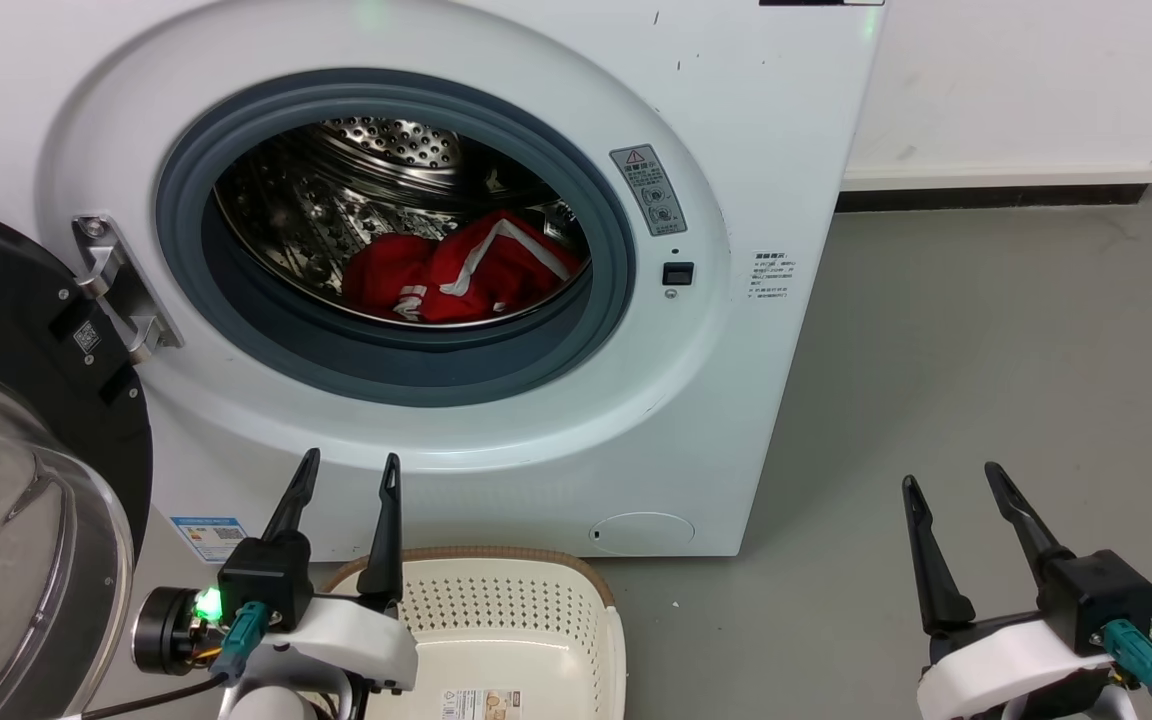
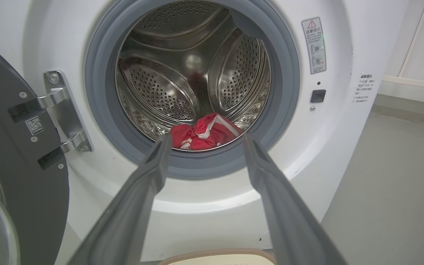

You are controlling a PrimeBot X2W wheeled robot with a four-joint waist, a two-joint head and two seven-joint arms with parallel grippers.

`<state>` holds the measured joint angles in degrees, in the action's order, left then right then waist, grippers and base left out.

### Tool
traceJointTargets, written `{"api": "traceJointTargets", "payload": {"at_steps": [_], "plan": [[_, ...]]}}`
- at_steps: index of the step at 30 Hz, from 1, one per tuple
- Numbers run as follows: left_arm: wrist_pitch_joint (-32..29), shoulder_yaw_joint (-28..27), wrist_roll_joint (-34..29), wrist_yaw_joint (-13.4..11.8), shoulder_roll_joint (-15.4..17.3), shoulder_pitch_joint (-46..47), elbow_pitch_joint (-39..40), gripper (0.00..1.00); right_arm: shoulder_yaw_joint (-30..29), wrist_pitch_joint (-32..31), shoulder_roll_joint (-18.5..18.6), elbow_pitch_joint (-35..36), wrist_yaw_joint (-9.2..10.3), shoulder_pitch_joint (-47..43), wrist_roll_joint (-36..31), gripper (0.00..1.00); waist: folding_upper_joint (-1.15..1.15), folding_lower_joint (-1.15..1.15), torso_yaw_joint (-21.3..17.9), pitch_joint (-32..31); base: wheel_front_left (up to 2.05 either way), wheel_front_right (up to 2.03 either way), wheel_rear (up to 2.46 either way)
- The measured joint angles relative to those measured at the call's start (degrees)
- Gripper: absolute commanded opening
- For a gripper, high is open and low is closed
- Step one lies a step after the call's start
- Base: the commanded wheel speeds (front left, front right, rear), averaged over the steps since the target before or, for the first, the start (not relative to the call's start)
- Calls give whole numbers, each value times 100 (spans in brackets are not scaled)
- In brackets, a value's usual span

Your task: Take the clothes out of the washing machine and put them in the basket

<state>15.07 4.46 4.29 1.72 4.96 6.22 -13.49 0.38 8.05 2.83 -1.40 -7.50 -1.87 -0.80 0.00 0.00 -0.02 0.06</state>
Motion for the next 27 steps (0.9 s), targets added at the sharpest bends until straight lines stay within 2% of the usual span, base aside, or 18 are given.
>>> {"api": "traceJointTargets", "payload": {"at_steps": [14,21,27], "plan": [[0,-35,-69,56,0,101,-111,100,-12,-4,1,0,0,2,-36,100,0,0,8,65,0,0,0],[1,3,-119,114,71,670,-294,100,8,-9,2,91,-1,151,-74,100,0,0,-24,317,0,0,0],[0,-100,-96,131,226,1509,-721,100,80,56,2,138,-1,461,-20,100,0,0,-192,743,0,0,0]]}}
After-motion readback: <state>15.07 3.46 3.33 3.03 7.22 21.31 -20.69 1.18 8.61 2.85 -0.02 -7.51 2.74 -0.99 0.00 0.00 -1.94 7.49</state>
